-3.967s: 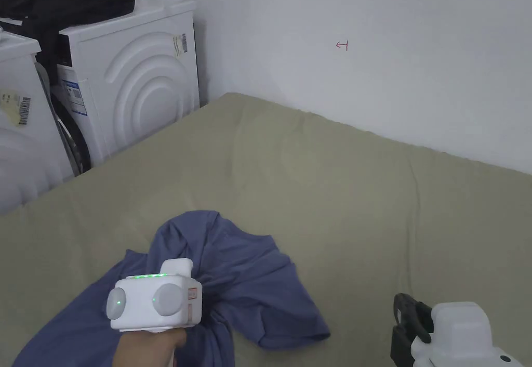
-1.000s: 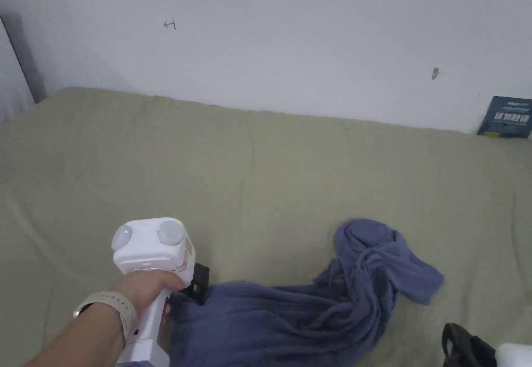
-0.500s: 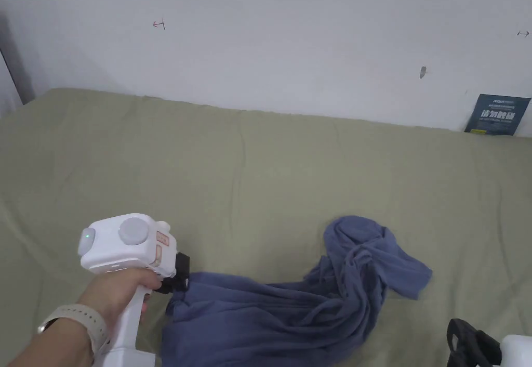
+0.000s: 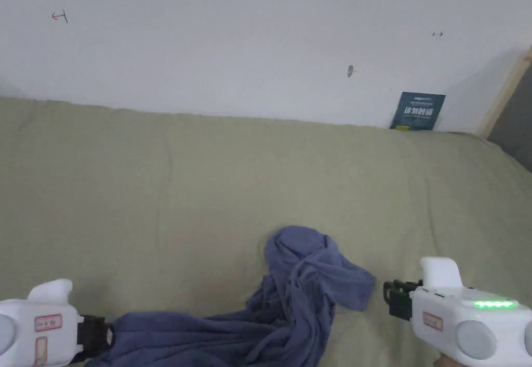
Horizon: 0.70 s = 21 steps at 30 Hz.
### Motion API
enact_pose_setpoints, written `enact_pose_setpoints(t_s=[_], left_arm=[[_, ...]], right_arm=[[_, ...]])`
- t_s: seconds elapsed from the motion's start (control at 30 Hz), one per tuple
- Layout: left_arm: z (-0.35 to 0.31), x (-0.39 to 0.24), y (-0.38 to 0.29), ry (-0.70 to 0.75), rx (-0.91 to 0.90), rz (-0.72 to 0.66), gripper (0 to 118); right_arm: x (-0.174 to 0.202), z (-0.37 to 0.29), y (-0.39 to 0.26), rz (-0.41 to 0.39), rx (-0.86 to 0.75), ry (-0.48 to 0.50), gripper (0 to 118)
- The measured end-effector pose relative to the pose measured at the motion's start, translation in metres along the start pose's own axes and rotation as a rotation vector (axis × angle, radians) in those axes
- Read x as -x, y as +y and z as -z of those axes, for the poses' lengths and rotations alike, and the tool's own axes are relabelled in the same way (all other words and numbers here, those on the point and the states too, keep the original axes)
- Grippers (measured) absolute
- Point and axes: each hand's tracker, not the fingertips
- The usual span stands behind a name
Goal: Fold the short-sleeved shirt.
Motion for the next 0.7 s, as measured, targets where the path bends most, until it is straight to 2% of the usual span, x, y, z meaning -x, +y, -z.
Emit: enact_pose_setpoints(t_s=[0.03,0.07,0.1,0.17,0.3,0.37,0.43,0.47,0.5,0.53,0.57,0.6,0.63,0.67,0.7], left_arm=[[0.003,0.002,0.002,-0.001,-0.001,0.002,11],[0.005,0.004,0.004,-0.003,0.001,0.006,11],[0.007,0.005,0.005,-0.005,0.001,0.007,11],[0.009,0.007,0.007,-0.013,0.002,0.005,11],[0.018,0.011,0.013,-0.017,0.006,0.017,11],[0.022,0.013,0.015,-0.014,0.008,0.016,11],[0.025,0.015,0.017,-0.005,0.008,0.017,11],[0.026,0.016,0.017,0.000,0.007,0.016,11],[0.028,0.017,0.018,0.004,0.008,0.016,11],[0.030,0.018,0.019,0.007,0.007,0.018,11],[0.031,0.018,0.020,0.014,0.007,0.025,11],[0.033,0.018,0.020,0.022,0.007,0.029,11],[0.035,0.021,0.017,0.019,0.006,0.016,11],[0.037,0.023,0.017,0.012,-0.011,-0.005,11],[0.039,0.025,0.016,0.019,-0.011,-0.027,11]], right_arm=[[-0.001,0.018,0.004,-0.022,0.035,-0.014,63],[-0.001,0.032,0.006,-0.053,0.060,-0.020,91],[0.002,0.045,0.007,-0.100,0.062,-0.038,107],[0.007,0.064,0.005,-0.173,0.058,-0.055,110],[0.018,0.097,-0.003,-0.291,0.138,0.009,110],[0.019,0.103,0.000,-0.300,0.111,0.020,114],[0.015,0.102,0.004,-0.271,0.077,0.053,114],[0.014,0.103,0.006,-0.272,0.094,0.064,112],[0.014,0.103,0.006,-0.275,0.111,0.072,105],[0.011,0.101,0.006,-0.255,0.134,0.114,93],[0.011,0.098,0.005,-0.228,0.133,0.152,87],[0.012,0.092,0.005,-0.245,0.106,0.121,69],[0.013,0.085,0.003,-0.255,0.074,0.137,34],[0.015,0.080,0.002,-0.256,0.054,0.142,11],[0.017,0.074,0.003,-0.263,0.039,0.126,11]])
